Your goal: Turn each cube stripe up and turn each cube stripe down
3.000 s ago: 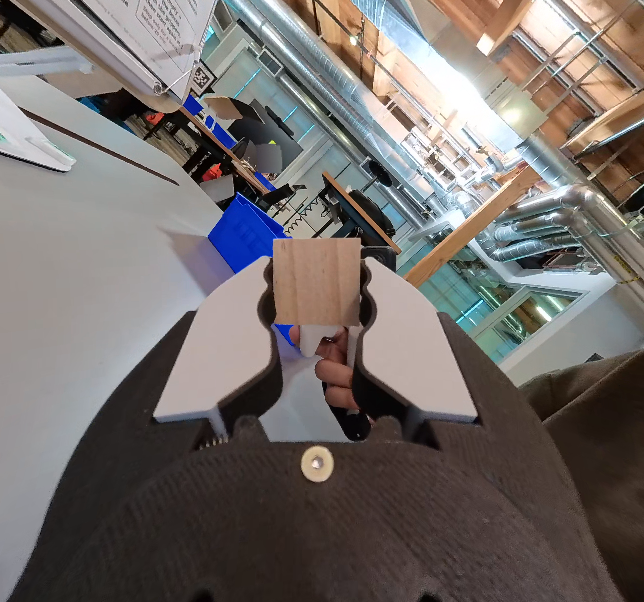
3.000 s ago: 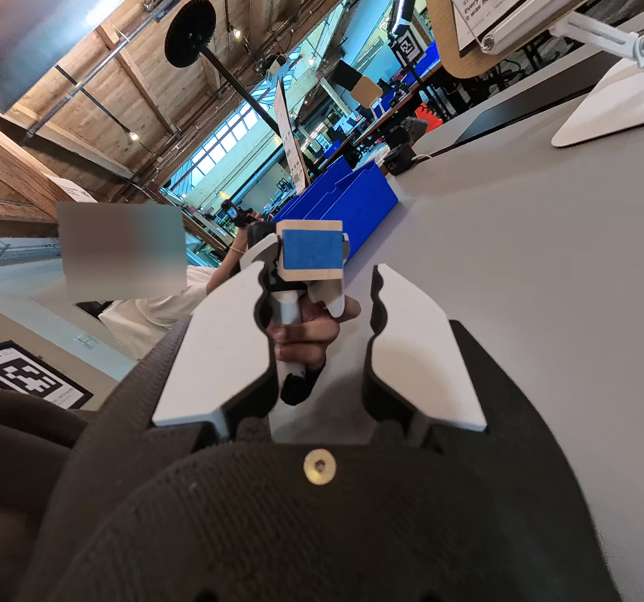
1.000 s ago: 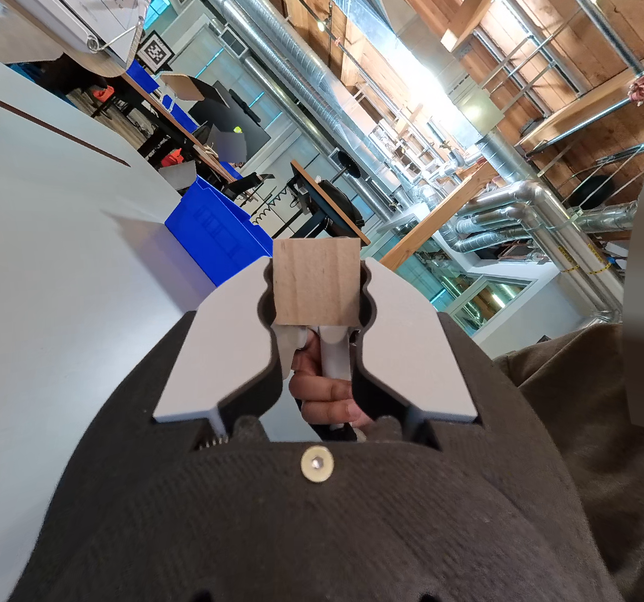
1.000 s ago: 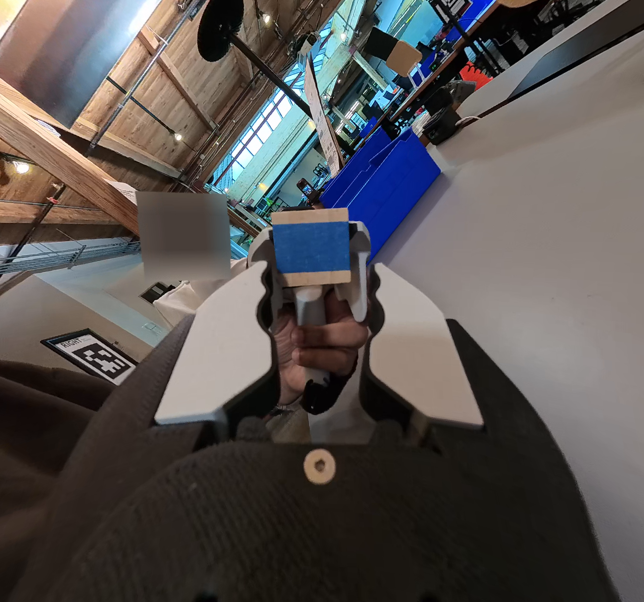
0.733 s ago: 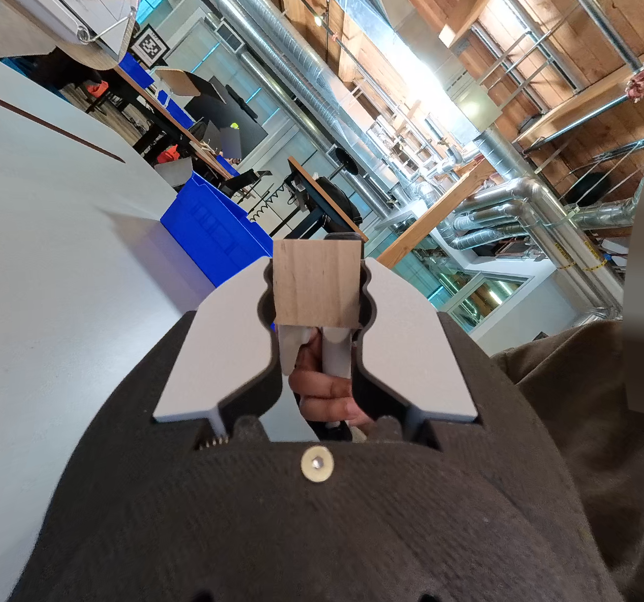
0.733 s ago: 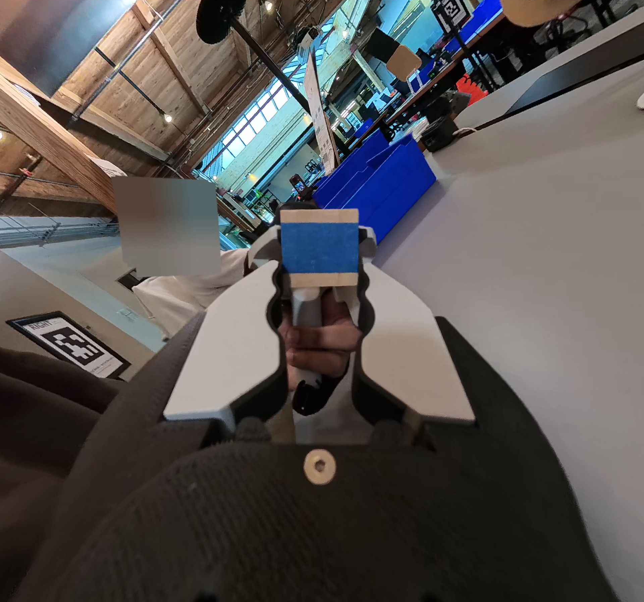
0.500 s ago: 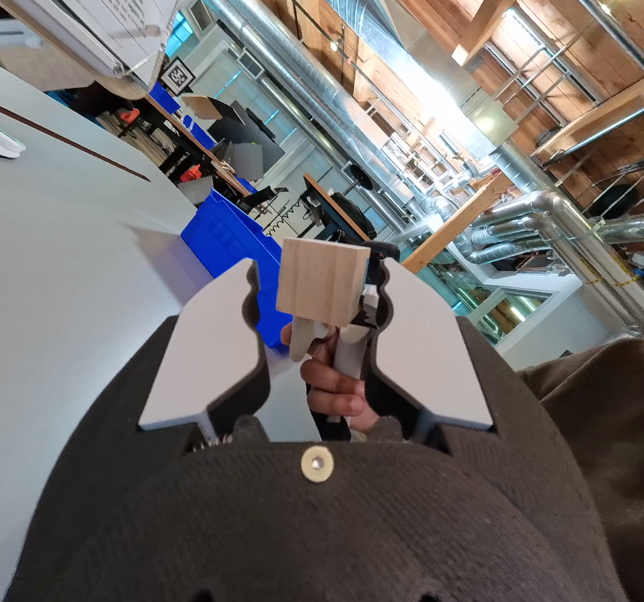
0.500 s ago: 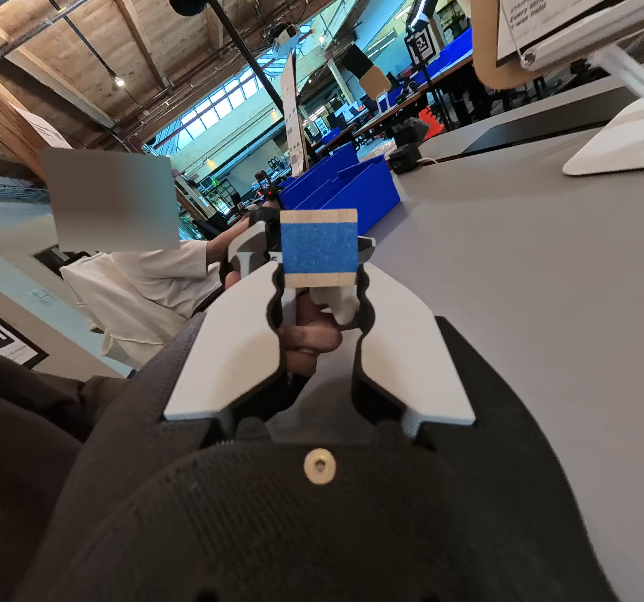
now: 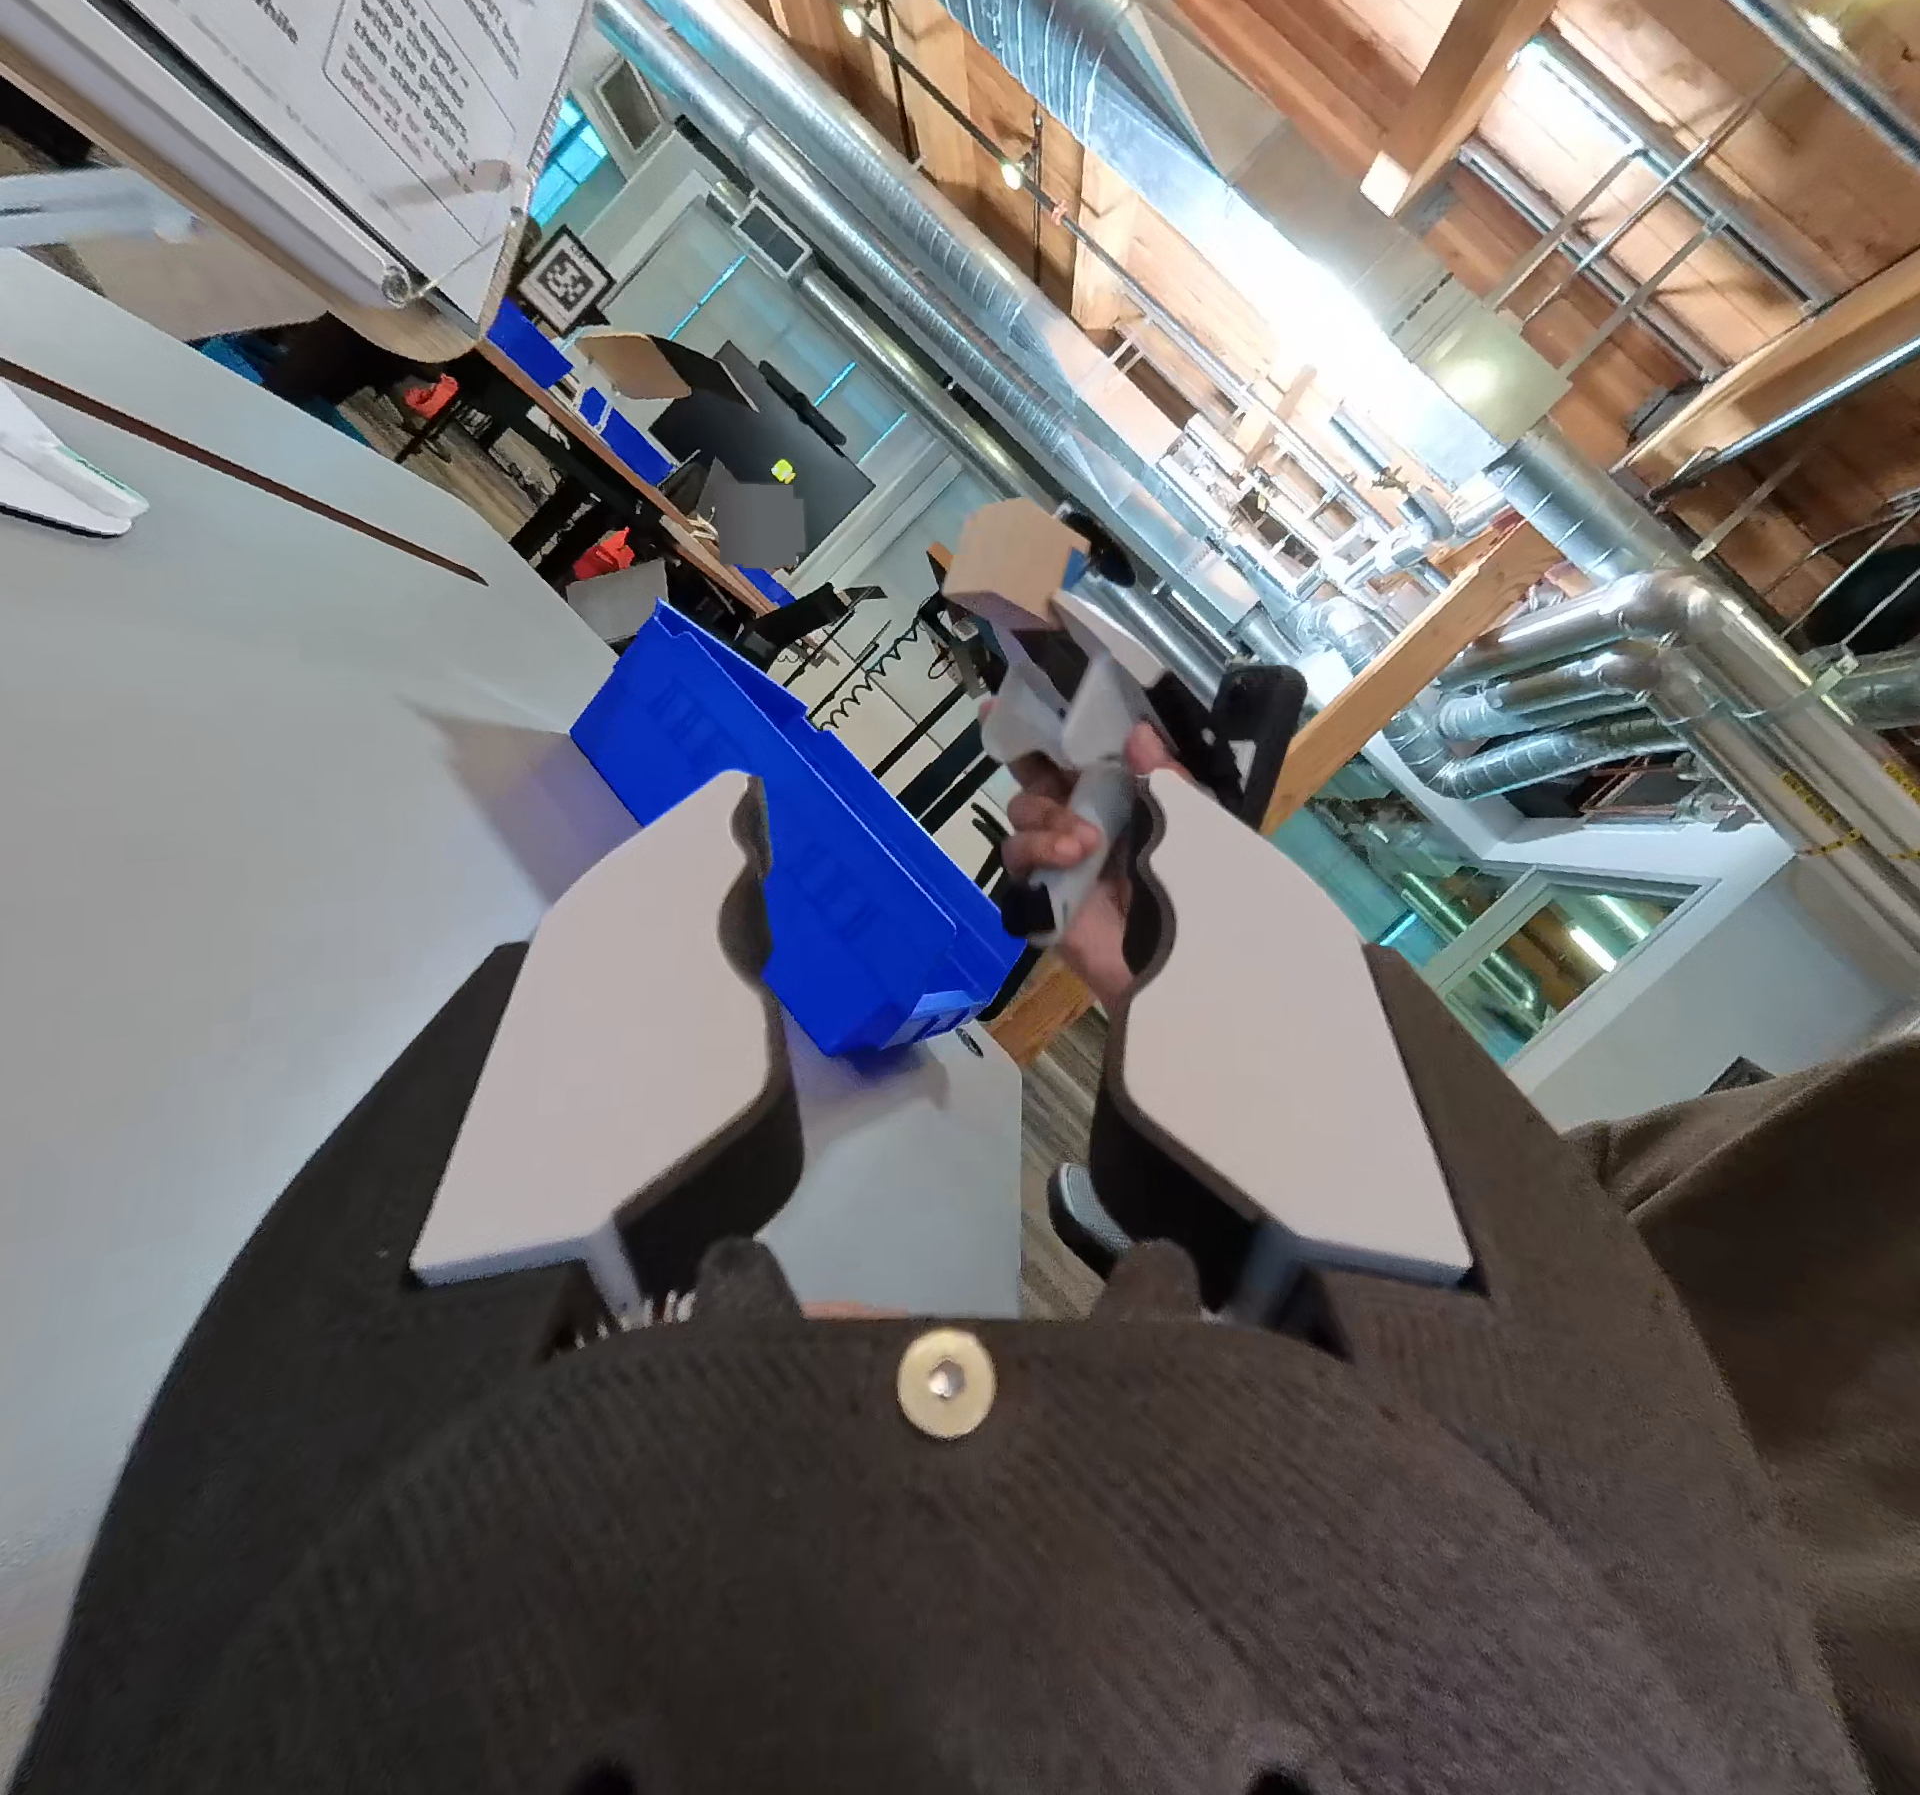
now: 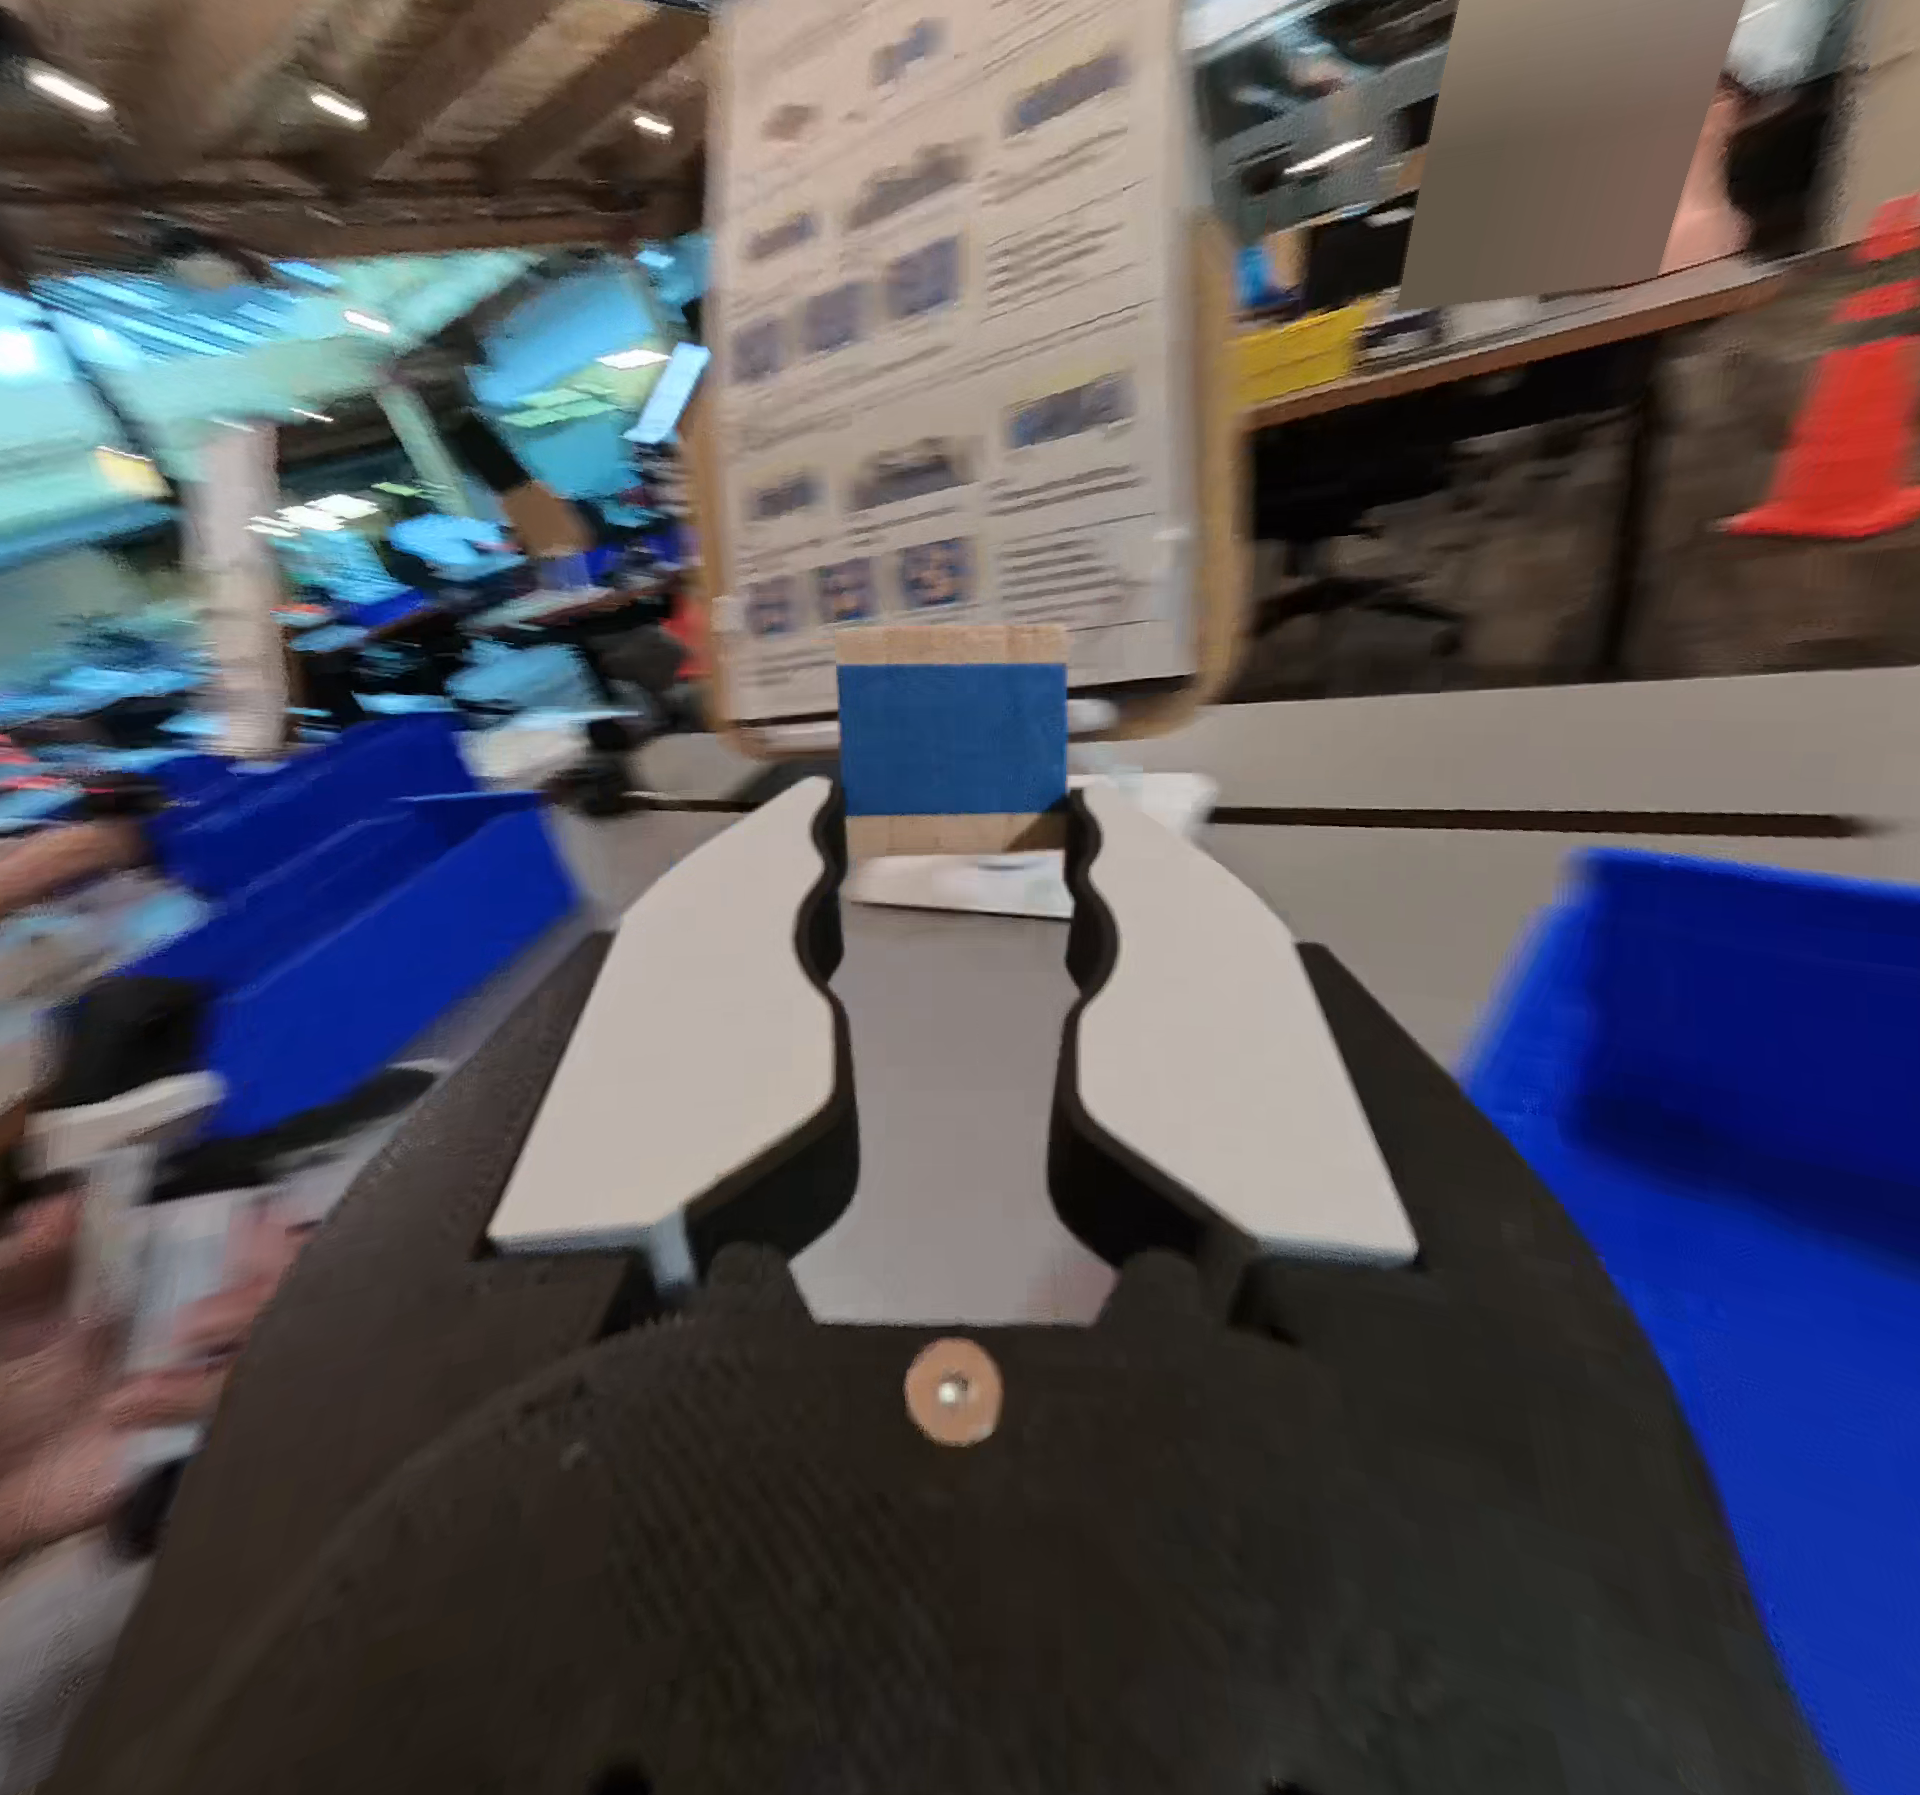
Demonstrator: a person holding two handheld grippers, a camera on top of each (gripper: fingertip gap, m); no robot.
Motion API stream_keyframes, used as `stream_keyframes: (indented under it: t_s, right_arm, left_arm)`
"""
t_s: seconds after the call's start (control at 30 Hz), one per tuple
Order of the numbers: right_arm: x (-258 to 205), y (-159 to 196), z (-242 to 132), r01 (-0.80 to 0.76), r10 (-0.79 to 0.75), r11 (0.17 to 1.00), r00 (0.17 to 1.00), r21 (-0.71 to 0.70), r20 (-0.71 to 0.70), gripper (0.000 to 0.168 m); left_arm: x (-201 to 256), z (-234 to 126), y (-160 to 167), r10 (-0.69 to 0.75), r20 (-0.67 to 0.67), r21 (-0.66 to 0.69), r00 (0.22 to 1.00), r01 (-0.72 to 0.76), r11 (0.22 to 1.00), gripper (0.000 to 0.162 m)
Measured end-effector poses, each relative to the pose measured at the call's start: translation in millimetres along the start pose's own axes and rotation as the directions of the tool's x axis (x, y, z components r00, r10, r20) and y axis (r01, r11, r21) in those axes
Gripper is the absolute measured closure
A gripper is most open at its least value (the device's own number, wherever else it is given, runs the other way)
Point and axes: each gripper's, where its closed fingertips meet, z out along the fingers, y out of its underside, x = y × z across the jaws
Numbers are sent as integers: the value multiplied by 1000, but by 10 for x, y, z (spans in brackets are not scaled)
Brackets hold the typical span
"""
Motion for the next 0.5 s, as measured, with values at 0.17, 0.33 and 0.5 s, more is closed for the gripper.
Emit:
stream_keyframes:
  t_s: [0.17, 0.33, 0.5]
  right_arm:
    - [1736, 410, -39, 116, -260, 928, 881, -353, -396, 127]
    - [2206, 948, 56, -198, -4, 904, 883, -379, -470, 127]
    - [2380, 1184, -7, -141, -189, 837, 832, -528, -521, 127]
  left_arm:
    - [66, 31, 19, 18, -12, 17, 1000, -18, 1000, 95]
    - [35, 69, 121, 50, 7, -34, 999, -50, 998, 94]
    - [-30, 63, 207, 75, 40, -73, 996, -72, 995, 94]
